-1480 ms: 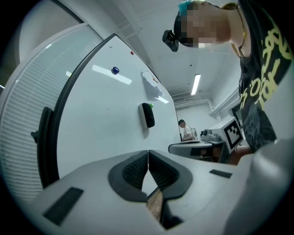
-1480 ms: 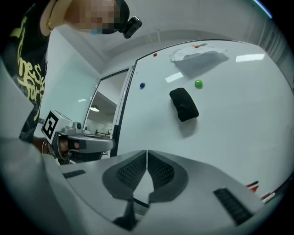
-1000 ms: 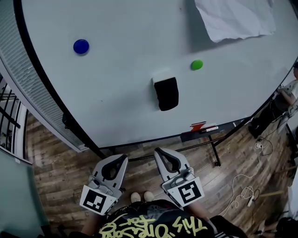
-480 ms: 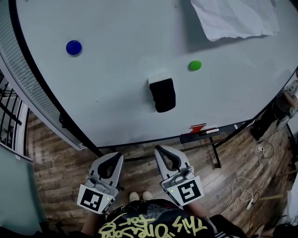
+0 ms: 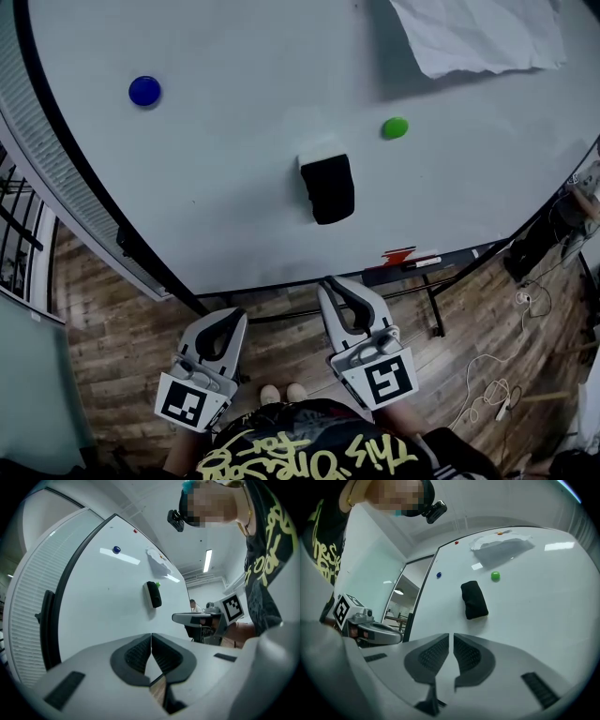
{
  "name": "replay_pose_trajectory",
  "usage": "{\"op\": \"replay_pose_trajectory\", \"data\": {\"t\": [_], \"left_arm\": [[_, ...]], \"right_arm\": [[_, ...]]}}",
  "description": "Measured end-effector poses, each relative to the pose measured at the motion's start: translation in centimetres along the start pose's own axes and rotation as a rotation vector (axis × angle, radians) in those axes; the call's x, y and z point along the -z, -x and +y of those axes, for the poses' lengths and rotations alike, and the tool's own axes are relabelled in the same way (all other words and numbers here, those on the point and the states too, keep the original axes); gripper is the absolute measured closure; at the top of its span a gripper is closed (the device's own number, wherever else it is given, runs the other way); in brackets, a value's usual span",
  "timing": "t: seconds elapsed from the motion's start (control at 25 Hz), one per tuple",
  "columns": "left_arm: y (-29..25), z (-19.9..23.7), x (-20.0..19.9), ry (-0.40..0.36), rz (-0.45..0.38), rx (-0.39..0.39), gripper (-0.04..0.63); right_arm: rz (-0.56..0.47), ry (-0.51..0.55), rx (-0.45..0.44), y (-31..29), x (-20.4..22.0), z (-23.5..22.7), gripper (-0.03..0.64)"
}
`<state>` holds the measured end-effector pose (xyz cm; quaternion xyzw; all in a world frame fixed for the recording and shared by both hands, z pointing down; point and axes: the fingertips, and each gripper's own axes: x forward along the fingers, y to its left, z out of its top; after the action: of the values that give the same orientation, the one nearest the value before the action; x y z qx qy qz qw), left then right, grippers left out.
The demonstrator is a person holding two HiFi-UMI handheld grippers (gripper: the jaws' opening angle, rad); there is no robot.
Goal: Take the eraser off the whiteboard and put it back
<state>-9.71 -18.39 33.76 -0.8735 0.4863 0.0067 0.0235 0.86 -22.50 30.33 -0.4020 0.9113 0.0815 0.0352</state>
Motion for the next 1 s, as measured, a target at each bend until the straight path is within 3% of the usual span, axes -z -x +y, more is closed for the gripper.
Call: {"op": "replay_pose_trajectory", "data": {"t": [0.12, 0.2, 0.4, 0.52, 0.68, 1.0], "left_arm": [[0.3, 0.3, 0.1, -0.003, 0.004, -0.009, 0.588], [0.5, 0.5, 0.0, -0.004, 0.001, -0.016, 0.588], [1.1, 1.0, 0.1, -0.001, 0.001, -0.036, 0.588], [1.4, 1.1, 0.2, 0.003, 0.002, -0.042, 0.588], [1.8, 1.3, 0.3, 0.006, 0.006, -0.052, 0.588], [2.3, 1.7, 0.4, 0.004, 0.006, -0.070, 0.588]], "right_arm": [[-0.053, 0.006, 0.025, -0.3, -1.1, -0.6, 0.597], [-0.090, 0.003, 0.036, -0.5, -1.8, -1.0, 0.549], [-0.093, 0.045, 0.047, -1.0, -2.8, -1.8, 0.518], [-0.132, 0.057, 0.064, -1.5, -4.4, -2.3, 0.444], [-0.140, 0.113, 0.092, -1.9, -5.5, -3.3, 0.406], [-0.187, 0.177, 0.175, -3.5, -7.9, -5.4, 0.377]]}}
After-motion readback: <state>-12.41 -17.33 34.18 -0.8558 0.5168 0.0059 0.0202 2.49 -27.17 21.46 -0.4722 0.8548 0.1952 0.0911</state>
